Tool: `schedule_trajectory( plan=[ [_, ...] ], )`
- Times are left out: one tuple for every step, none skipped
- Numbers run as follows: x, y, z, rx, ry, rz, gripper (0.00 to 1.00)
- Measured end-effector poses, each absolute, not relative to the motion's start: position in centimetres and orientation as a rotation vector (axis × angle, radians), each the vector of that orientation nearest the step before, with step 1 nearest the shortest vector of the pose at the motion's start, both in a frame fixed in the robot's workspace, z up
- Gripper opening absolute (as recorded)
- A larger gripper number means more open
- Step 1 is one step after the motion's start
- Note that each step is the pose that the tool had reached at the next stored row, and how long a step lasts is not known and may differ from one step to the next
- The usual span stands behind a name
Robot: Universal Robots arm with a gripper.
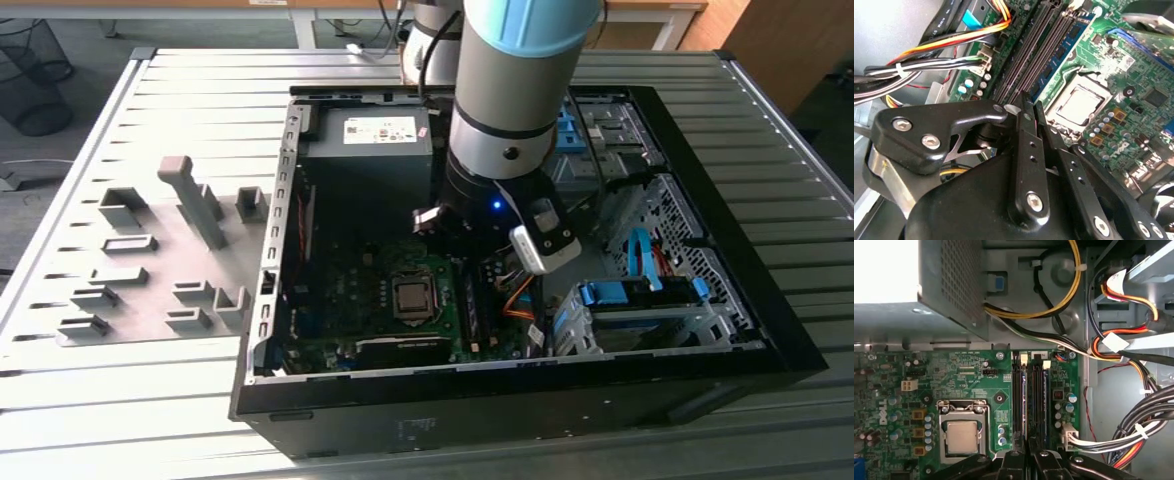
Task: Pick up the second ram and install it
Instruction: 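Insert the second ram into the second slot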
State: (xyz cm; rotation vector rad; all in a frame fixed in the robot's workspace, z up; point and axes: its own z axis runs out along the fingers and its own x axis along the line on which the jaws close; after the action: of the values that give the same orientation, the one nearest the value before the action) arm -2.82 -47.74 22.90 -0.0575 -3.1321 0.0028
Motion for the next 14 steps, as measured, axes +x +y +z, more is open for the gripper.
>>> schedule_trajectory(
  plan=[
    [-2.82, -47.76, 22.7, -0.058, -3.132, 0.002, 0.14],
    [-2.82, -47.78, 22.53, -0.058, -3.132, 0.002, 0.14],
    [-2.82, -47.8, 22.37, -0.058, -3.132, 0.002, 0.14],
    [-2.82, -47.81, 22.23, -0.058, -3.132, 0.002, 0.14],
    [-2.82, -47.81, 22.16, -0.058, -3.132, 0.002, 0.14],
    [-2.82, -47.82, 22.13, -0.058, -3.132, 0.002, 0.14],
    [-2.82, -47.82, 22.09, -0.058, -3.132, 0.002, 0.14],
    [-2.82, -47.81, 22.03, -0.058, -3.132, 0.002, 0.14],
    [-2.82, -47.81, 21.98, -0.058, -3.132, 0.002, 0.14],
    [-2.82, -47.82, 21.94, -0.058, -3.132, 0.002, 0.14],
    [-2.82, -47.82, 21.89, -0.058, -3.132, 0.001, 0.14],
    [-2.82, -47.82, 21.87, -0.058, -3.132, 0.001, 0.14],
    [-2.82, -47.82, 21.84, -0.058, -3.132, 0.0, 0.14],
    [-2.82, -47.81, 21.82, -0.058, -3.132, 0.0, 0.14]
  ],
)
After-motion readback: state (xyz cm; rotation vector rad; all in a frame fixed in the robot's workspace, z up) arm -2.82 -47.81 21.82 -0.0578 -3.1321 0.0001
